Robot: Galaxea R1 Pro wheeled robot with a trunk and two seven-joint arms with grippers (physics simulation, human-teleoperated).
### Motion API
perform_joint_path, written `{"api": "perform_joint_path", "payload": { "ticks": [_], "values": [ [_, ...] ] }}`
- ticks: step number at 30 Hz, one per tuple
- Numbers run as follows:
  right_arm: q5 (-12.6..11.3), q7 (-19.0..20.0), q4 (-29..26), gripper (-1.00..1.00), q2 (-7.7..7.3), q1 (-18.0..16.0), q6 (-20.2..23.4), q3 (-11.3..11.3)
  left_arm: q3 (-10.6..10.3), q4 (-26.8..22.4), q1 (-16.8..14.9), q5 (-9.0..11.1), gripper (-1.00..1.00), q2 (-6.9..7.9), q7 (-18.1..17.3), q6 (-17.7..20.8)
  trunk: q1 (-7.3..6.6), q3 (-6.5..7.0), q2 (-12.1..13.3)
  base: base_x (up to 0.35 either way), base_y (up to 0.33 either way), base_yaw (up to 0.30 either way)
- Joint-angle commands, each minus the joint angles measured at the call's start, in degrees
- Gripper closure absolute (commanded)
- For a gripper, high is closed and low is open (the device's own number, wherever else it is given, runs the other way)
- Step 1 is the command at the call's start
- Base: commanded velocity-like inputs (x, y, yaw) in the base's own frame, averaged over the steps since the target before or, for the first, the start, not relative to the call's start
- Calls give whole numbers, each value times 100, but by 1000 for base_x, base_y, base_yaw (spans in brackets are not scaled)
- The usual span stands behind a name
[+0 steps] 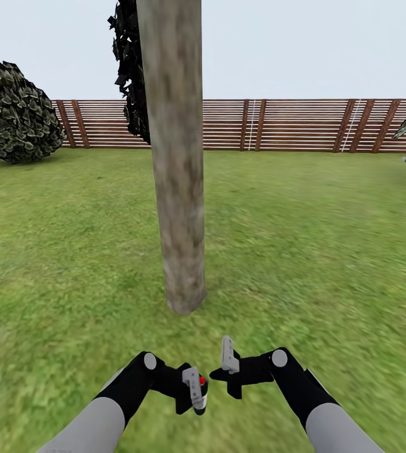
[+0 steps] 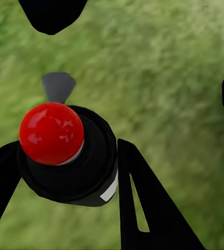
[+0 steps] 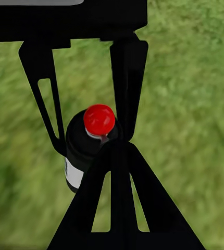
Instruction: In the garden, pick up the pesticide atomizer on the floor and spray pesticide onto both trees until each tree trunk is fully covered.
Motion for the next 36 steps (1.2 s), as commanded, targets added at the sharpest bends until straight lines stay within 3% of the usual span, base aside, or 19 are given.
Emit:
{"api": "perform_joint_path", "payload": {
  "ticks": [1,25,32,36],
  "values": [
    [42,6,-8,100,2,-2,-27,-5,14,-7,-2,-43,100,-3,-7,-59,-1,-5,-2,0,0,0],
    [49,-3,-8,100,2,-2,-27,-13,22,-7,-2,-4,100,-3,-11,-68,-1,-5,-2,0,0,0],
    [43,-3,-11,100,2,-2,-29,-14,16,-7,0,340,100,-3,-19,-105,-1,-5,-2,0,0,0],
    [48,-3,-15,100,2,-2,-28,-14,14,0,6,384,100,-3,-20,-112,-1,-5,-2,0,0,0]
  ]
}}
